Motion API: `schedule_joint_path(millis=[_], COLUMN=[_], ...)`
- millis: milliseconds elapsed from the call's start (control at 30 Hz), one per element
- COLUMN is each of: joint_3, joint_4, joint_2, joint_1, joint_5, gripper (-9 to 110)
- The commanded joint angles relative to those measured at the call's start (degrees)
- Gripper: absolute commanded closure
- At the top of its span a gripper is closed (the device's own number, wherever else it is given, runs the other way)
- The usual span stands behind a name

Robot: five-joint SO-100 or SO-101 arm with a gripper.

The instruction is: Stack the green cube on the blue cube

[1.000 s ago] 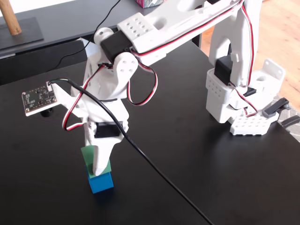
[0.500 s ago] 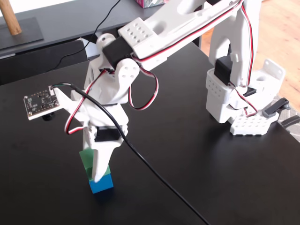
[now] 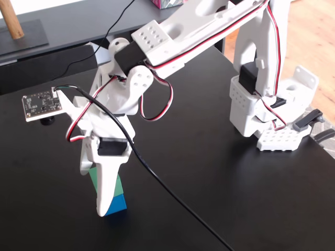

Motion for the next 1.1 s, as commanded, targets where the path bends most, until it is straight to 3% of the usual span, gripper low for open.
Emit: schedule_joint_path(millis=[0,400,600,800,1067], joint_3=[-0.62,-1.85,-7.91,-12.39,-17.23], joint_4=[-1.23,-1.67,7.91,17.58,27.51], joint_2=[1.32,2.55,6.06,11.51,18.46], joint_1=[0.62,1.41,1.41,0.88,0.0], joint_5=[-0.26,0.18,1.49,3.25,5.54], gripper=[60,65,72,86,92])
